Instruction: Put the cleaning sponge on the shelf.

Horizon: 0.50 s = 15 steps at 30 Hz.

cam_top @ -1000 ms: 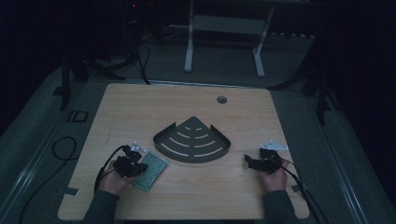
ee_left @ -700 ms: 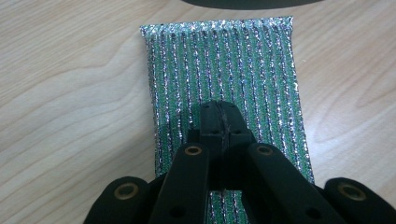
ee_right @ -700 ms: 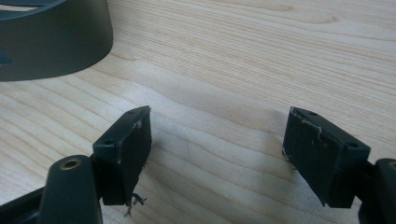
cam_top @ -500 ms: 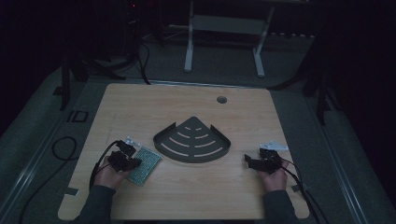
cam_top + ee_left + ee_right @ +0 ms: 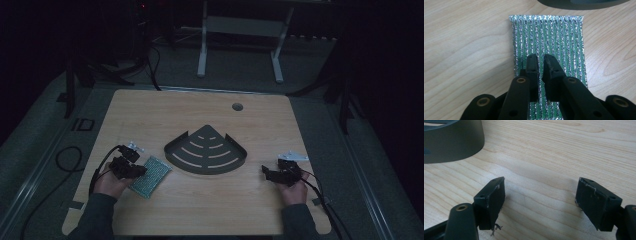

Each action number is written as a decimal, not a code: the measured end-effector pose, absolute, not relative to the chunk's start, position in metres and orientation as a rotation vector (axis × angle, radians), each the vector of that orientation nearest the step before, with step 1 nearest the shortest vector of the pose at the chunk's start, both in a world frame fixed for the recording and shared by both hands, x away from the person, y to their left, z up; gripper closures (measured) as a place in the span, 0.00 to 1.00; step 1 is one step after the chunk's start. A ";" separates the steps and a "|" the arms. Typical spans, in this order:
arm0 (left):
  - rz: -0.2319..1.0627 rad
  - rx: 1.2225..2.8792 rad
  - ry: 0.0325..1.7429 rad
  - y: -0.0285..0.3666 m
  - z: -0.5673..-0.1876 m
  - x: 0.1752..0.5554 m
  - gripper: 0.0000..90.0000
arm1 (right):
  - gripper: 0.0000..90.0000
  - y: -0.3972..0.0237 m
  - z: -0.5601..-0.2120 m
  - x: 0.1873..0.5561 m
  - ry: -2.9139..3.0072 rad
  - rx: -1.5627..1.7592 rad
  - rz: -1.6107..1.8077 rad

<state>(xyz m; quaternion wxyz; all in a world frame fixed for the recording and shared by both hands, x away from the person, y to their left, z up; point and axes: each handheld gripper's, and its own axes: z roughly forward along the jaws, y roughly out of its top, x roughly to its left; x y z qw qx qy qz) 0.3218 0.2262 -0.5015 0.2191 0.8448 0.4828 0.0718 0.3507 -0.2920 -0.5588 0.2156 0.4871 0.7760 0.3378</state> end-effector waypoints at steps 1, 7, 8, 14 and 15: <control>0.197 2.346 1.332 0.226 -0.500 0.323 0.91 | 0.26 -0.292 -0.559 0.351 2.151 1.350 0.936; 0.152 2.401 1.310 0.228 -0.494 0.335 0.90 | 0.26 -0.292 -0.559 0.351 2.151 1.350 0.936; 0.138 2.405 1.311 0.228 -0.493 0.337 0.90 | 0.26 -0.292 -0.559 0.351 2.151 1.350 0.936; 0.065 2.430 1.316 0.232 -0.494 0.349 0.89 | 0.26 -0.292 -0.559 0.351 2.151 1.350 0.936; 0.058 2.436 1.317 0.233 -0.494 0.350 0.89 | 0.26 -0.292 -0.559 0.351 2.151 1.350 0.936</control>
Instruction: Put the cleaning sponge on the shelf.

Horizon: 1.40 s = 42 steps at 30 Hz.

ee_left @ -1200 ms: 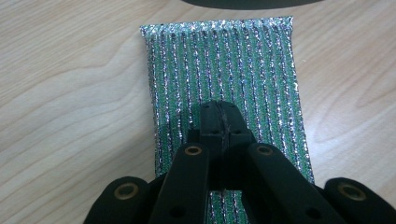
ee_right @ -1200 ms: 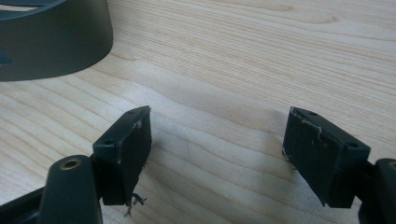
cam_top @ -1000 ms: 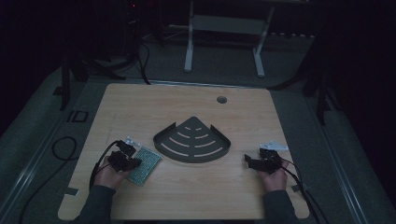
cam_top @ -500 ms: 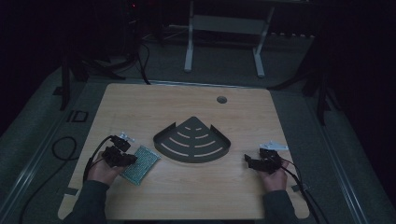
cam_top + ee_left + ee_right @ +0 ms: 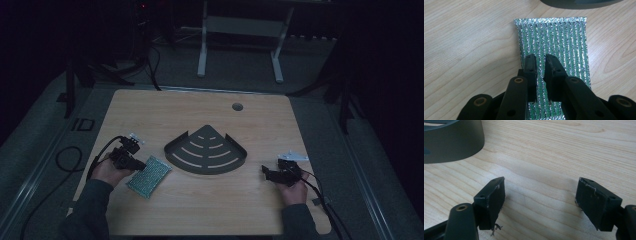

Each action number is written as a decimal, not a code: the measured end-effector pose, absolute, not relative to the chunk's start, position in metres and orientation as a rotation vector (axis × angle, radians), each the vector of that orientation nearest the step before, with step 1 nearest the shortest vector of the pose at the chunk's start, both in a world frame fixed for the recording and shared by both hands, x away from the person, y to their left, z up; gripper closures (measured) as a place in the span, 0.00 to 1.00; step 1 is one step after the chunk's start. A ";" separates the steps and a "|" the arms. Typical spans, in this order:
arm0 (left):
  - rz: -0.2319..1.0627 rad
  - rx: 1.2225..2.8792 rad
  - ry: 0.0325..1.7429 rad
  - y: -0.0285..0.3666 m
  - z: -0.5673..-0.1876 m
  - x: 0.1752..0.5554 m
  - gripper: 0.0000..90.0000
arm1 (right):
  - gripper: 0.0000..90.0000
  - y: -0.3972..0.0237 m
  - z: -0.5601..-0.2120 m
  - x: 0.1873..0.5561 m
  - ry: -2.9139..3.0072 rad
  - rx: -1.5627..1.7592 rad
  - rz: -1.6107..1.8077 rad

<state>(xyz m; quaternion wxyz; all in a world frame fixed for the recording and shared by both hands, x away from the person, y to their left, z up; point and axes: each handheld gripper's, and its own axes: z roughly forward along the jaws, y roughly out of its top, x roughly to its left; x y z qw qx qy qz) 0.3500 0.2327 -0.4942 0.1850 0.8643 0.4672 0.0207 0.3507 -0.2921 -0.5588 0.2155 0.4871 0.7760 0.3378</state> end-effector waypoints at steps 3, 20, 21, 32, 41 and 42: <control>0.025 2.455 1.319 0.233 -0.495 0.355 0.89 | 0.26 -0.292 -0.559 0.351 2.151 1.350 0.936; -0.090 2.509 1.321 0.236 -0.497 0.377 0.89 | 0.26 -0.292 -0.559 0.351 2.151 1.350 0.936; -0.101 2.505 1.323 0.236 -0.498 0.377 0.89 | 0.26 -0.292 -0.559 0.351 2.151 1.350 0.936; -0.160 2.505 1.332 0.240 -0.501 0.384 0.85 | 0.26 -0.292 -0.559 0.351 2.151 1.350 0.936; -0.209 2.497 1.331 0.241 -0.502 0.386 0.82 | 0.26 -0.292 -0.559 0.351 2.151 1.350 0.936; -0.213 2.497 1.333 0.242 -0.502 0.386 0.82 | 0.26 -0.292 -0.559 0.351 2.151 1.350 0.936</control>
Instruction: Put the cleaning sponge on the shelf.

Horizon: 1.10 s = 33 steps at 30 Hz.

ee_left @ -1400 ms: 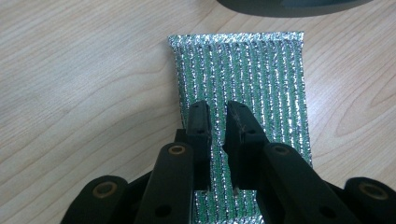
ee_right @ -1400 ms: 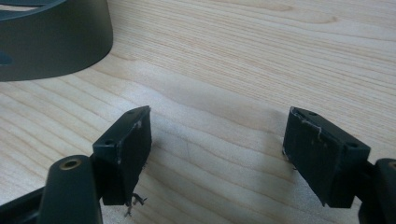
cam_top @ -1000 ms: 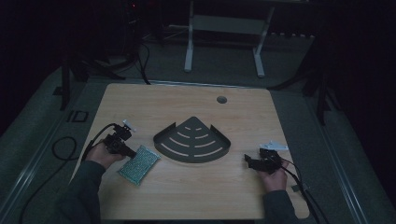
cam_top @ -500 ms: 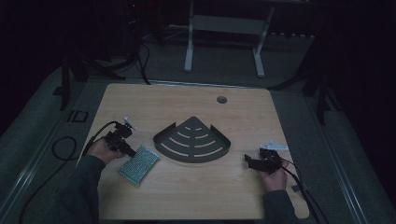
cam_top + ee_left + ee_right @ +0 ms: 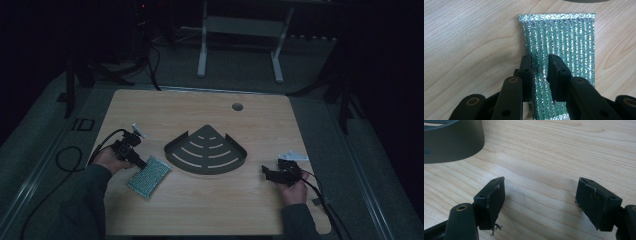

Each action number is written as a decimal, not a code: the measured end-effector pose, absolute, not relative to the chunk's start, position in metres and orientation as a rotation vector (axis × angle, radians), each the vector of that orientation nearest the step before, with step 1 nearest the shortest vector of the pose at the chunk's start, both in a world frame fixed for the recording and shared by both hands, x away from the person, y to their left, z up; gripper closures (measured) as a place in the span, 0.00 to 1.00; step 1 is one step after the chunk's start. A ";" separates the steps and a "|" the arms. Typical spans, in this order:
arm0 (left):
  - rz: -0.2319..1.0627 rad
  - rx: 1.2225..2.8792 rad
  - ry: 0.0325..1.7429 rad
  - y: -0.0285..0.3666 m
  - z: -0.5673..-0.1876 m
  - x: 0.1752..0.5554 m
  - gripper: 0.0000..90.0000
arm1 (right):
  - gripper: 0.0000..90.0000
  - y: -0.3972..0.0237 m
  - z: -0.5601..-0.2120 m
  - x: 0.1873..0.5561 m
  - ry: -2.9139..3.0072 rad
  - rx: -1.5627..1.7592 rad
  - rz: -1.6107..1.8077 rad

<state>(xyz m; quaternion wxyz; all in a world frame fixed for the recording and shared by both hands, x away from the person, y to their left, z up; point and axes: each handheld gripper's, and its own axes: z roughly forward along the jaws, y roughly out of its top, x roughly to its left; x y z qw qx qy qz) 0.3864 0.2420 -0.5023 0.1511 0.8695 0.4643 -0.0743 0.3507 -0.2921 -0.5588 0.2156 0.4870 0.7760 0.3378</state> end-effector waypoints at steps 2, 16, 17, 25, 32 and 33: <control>-0.230 2.492 1.337 0.243 -0.504 0.388 0.82 | 0.26 -0.292 -0.559 0.351 2.151 1.350 0.936; -0.276 2.506 1.346 0.247 -0.510 0.389 0.84 | 0.26 -0.292 -0.559 0.351 2.151 1.350 0.936; -0.278 2.510 1.348 0.247 -0.511 0.389 0.84 | 0.26 -0.292 -0.559 0.351 2.151 1.350 0.936; -0.282 2.526 1.374 0.244 -0.515 0.391 0.84 | 0.26 -0.292 -0.559 0.351 2.151 1.350 0.936; -0.290 2.545 1.400 0.239 -0.514 0.392 0.87 | 0.26 -0.292 -0.559 0.351 2.151 1.350 0.936; -0.296 2.548 1.402 0.239 -0.514 0.393 0.88 | 0.26 -0.292 -0.559 0.351 2.151 1.350 0.936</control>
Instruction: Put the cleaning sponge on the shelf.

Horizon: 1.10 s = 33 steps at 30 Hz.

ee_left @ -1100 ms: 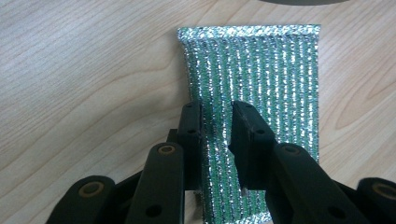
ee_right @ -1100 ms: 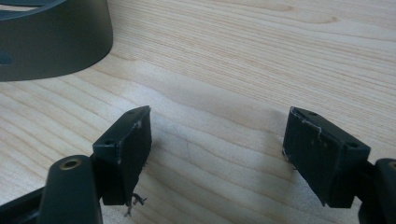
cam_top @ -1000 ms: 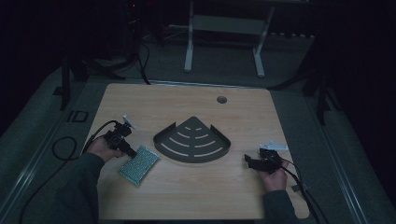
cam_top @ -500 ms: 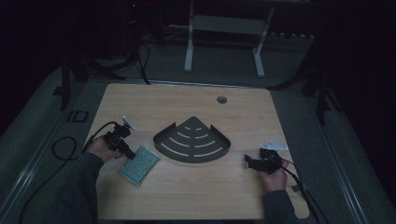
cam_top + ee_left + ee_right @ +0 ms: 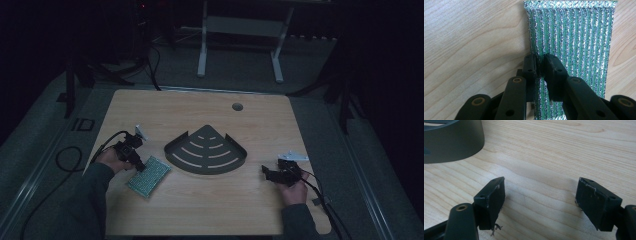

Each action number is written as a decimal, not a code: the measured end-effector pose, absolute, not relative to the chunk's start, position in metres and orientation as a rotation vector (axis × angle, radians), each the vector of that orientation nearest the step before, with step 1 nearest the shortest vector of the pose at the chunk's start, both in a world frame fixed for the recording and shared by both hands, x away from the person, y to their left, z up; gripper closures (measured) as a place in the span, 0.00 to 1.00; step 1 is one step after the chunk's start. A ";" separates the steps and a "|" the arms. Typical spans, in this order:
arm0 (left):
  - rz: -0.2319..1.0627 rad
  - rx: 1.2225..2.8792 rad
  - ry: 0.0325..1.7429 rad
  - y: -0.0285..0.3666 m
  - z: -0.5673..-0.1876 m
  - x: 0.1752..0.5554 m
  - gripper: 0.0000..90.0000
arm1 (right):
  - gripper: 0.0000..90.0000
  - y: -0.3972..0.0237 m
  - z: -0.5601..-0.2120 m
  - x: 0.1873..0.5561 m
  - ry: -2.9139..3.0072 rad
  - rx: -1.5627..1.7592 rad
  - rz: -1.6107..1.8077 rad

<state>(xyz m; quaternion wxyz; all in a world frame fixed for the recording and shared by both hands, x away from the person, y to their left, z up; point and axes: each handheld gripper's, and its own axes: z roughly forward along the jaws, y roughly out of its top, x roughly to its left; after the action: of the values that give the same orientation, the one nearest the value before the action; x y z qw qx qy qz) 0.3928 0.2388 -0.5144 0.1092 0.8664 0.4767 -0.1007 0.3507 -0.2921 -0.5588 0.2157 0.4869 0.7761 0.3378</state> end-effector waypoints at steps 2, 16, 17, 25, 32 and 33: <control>-0.307 2.544 1.407 0.239 -0.515 0.393 0.89 | 0.26 -0.292 -0.559 0.351 2.151 1.350 0.936; -0.287 2.569 1.393 0.235 -0.510 0.393 1.00 | 0.26 -0.292 -0.559 0.351 2.151 1.350 0.937; -0.287 2.564 1.394 0.235 -0.509 0.394 1.00 | 0.26 -0.292 -0.559 0.351 2.151 1.350 0.936; -0.268 2.556 1.367 0.238 -0.498 0.392 1.00 | 0.26 -0.292 -0.559 0.351 2.151 1.350 0.936; -0.238 2.554 1.348 0.240 -0.485 0.392 1.00 | 0.26 -0.292 -0.559 0.351 2.151 1.350 0.937; -0.233 2.554 1.347 0.240 -0.483 0.392 1.00 | 0.26 -0.292 -0.559 0.351 2.151 1.350 0.936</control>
<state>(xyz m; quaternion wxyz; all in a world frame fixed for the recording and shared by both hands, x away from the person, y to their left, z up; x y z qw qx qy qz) 0.3920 0.2398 -0.4830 0.1222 0.8750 0.4616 -0.0797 0.3507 -0.2921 -0.5588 0.2155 0.4871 0.7760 0.3378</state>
